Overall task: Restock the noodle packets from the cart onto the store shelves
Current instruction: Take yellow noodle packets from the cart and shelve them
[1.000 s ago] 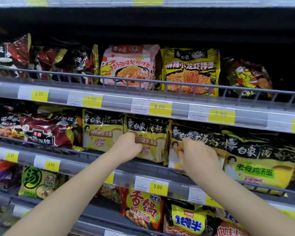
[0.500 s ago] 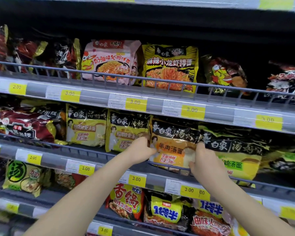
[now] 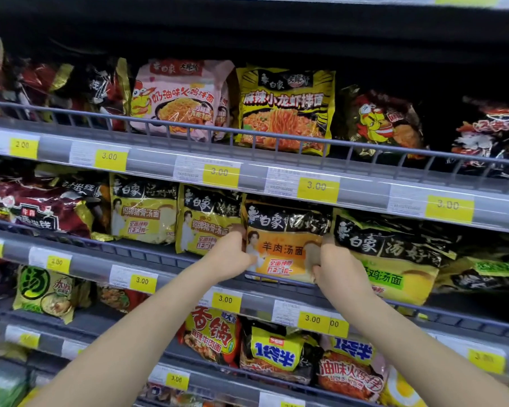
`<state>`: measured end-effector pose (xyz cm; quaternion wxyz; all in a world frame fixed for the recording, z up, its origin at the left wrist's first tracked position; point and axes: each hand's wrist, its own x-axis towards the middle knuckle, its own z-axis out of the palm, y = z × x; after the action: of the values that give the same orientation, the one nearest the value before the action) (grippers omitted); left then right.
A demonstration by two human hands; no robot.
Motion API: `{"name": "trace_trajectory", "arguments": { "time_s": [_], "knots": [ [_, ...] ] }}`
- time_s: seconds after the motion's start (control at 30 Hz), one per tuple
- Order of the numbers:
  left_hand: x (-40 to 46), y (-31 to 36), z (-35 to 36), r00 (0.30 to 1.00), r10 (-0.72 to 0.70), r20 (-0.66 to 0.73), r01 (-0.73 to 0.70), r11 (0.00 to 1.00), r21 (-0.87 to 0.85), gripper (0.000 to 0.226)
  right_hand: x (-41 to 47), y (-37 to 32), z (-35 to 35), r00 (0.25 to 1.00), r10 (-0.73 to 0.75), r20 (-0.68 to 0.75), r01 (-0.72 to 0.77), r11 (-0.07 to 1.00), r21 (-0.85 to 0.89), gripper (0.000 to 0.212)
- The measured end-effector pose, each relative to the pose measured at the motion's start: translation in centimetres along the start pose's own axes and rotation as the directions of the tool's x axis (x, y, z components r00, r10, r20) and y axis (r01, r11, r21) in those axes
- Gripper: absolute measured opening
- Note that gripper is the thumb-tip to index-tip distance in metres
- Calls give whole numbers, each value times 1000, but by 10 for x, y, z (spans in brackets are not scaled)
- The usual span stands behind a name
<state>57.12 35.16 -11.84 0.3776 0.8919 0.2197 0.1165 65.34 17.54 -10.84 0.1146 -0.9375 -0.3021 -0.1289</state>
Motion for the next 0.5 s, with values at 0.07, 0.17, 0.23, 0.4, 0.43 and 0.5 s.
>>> {"name": "trace_trajectory", "arguments": {
  "time_s": [0.07,0.17,0.23,0.4,0.43,0.5],
  "knots": [
    [-1,2,-1,1000,-3,-13,2,1000,-5,18,-3,2,-2,1000,1,-4,-1,1000,-2,26],
    [-3,8,1,995,-7,-100,11,999,45,22,-12,11,-10,1000,-20,0,20,1000,23,23],
    [-8,18,4,979,18,-205,6,993,115,21,-20,24,-18,999,-25,-39,25,1000,11,26],
    [-28,56,28,926,231,-300,-135,942,308,33,-38,77,-37,992,47,-114,-67,981,-180,20],
    [-32,65,36,919,283,-275,-188,926,327,30,-40,87,-39,991,67,-115,-89,975,-201,19],
    [-34,79,53,922,352,-163,-293,907,301,29,-43,105,-39,987,106,-121,-130,968,-215,16]
  ]
}}
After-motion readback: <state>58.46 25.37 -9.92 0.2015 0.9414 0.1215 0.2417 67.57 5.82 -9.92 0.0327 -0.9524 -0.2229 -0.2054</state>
